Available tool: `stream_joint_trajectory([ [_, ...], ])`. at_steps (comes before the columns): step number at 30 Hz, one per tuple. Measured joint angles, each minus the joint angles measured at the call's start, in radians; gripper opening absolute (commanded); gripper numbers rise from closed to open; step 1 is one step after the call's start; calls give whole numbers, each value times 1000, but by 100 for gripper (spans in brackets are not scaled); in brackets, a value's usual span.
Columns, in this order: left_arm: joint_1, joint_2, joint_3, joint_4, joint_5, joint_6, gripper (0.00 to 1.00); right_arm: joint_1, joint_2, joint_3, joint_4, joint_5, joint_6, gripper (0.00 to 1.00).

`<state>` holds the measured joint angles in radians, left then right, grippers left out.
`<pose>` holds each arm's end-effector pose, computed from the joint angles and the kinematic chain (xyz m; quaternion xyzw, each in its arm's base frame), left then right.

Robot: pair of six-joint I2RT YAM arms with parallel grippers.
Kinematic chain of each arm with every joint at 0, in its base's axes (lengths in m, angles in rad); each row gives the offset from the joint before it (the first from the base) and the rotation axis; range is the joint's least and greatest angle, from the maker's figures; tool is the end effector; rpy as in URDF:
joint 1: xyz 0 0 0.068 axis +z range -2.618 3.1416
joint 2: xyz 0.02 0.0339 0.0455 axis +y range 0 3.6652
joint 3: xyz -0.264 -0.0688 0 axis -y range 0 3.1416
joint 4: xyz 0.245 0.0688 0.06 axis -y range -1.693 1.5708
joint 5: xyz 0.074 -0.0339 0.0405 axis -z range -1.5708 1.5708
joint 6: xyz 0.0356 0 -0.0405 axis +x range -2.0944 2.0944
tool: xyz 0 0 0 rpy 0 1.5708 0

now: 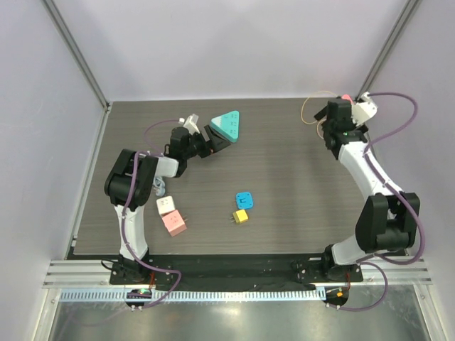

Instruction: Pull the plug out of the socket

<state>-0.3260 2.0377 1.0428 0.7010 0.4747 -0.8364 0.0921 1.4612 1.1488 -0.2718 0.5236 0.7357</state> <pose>0.3962 -0.1511 0.1458 -0.0614 0.7906 -0.4758 0.3805 0.3304 0.0126 0.2999 0.3853 0.7683 -0.0248 0.5105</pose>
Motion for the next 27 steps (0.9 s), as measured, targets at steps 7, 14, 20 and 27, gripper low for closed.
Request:
stream_joint_trajectory([
  [7, 0, 13, 21, 2, 25, -7, 82, -164, 218, 207, 58, 10, 35, 100],
  [14, 3, 49, 69, 22, 56, -41, 81, -256, 497, 415, 132, -38, -111, 98],
  [20, 13, 105, 95, 48, 84, -82, 78, -304, 657, 499, 249, -183, -294, 95],
  [27, 17, 129, 143, 50, 111, -98, 70, -365, 708, 470, 346, -307, -397, 76],
])
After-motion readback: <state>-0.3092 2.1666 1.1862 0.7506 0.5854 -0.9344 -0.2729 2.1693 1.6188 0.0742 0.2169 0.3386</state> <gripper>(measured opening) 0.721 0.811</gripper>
